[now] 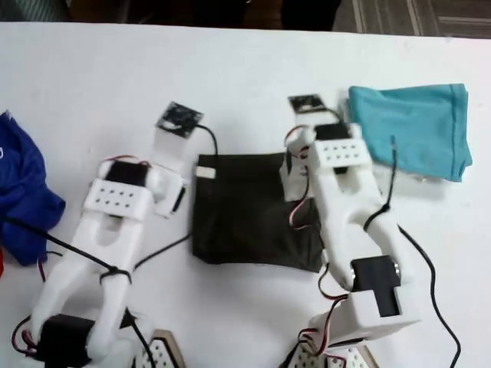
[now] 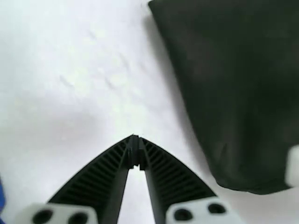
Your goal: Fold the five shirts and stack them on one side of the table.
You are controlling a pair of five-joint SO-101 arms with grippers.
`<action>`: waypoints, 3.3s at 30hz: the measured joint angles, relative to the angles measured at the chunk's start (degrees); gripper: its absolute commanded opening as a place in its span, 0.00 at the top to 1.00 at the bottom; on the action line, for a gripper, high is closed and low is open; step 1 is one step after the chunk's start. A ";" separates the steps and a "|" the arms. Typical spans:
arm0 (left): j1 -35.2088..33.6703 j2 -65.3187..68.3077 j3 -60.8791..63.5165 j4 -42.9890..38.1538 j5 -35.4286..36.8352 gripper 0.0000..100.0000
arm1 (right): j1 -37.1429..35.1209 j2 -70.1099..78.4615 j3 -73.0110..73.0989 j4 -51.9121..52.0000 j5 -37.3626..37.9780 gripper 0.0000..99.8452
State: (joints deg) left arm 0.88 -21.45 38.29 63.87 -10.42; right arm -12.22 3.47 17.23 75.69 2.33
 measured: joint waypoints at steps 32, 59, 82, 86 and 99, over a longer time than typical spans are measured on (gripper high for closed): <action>-7.82 0.09 0.00 0.00 0.00 0.97 | 0.53 31.21 -22.33 9.85 4.04 0.98; -13.80 0.35 1.05 -1.23 0.00 0.97 | 17.67 25.14 -71.38 23.47 30.95 0.98; -13.80 0.35 8.09 -7.91 0.00 0.97 | 35.52 45.19 -88.53 8.79 47.30 0.98; -13.80 0.35 8.09 -7.91 0.00 0.97 | 35.96 45.19 -88.53 4.66 47.30 0.98; -13.80 0.35 8.09 -7.91 0.00 0.97 | 38.42 52.75 -88.70 -1.32 47.30 0.98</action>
State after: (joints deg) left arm -12.92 -21.10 46.37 55.96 -10.42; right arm 26.20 56.22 -71.47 74.37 49.63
